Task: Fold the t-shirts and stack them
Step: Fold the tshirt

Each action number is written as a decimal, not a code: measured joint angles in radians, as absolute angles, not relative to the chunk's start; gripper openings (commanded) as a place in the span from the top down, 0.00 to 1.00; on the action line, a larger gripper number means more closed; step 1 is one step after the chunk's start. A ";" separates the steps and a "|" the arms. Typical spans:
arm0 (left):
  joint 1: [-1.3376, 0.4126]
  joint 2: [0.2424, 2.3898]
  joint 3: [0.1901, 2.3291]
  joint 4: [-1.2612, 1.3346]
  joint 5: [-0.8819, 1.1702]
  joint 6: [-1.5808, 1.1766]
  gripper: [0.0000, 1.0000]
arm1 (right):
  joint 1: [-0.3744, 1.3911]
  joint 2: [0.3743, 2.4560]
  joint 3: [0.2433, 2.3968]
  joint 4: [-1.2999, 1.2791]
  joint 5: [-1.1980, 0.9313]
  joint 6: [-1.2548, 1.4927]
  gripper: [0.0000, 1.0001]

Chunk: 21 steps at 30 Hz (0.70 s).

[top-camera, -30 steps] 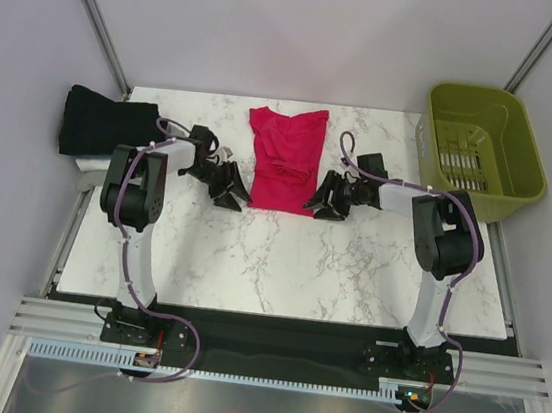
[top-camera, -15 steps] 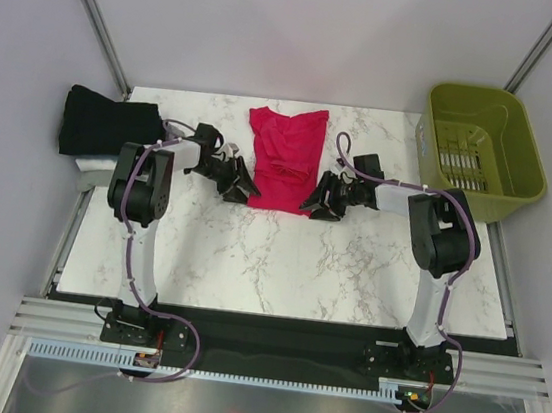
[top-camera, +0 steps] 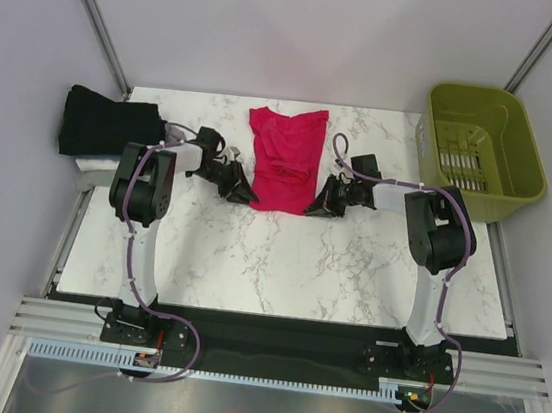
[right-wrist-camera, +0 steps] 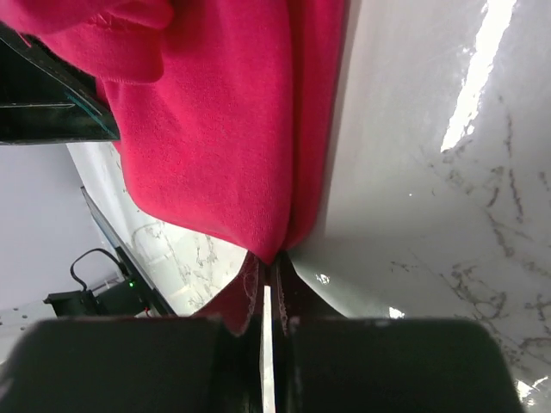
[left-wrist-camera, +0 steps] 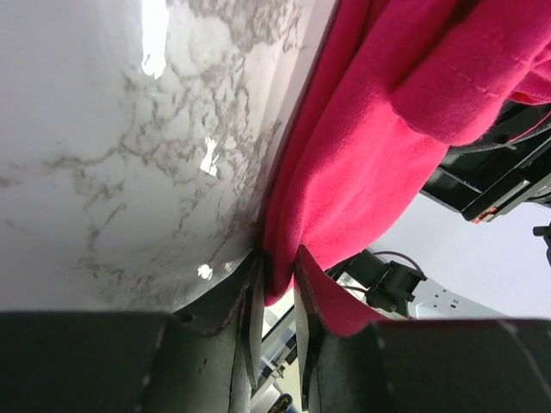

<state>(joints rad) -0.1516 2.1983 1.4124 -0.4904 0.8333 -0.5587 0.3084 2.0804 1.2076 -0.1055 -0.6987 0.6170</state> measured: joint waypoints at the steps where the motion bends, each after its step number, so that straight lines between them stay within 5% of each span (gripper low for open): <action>1: -0.152 2.195 1.408 -0.488 0.834 -0.559 0.73 | 0.308 2.080 1.208 -0.105 -0.696 0.614 1.00; 21: -0.181 1.774 1.301 -0.476 0.813 -0.559 0.73 | 0.284 1.656 1.106 -0.166 -0.677 0.613 1.00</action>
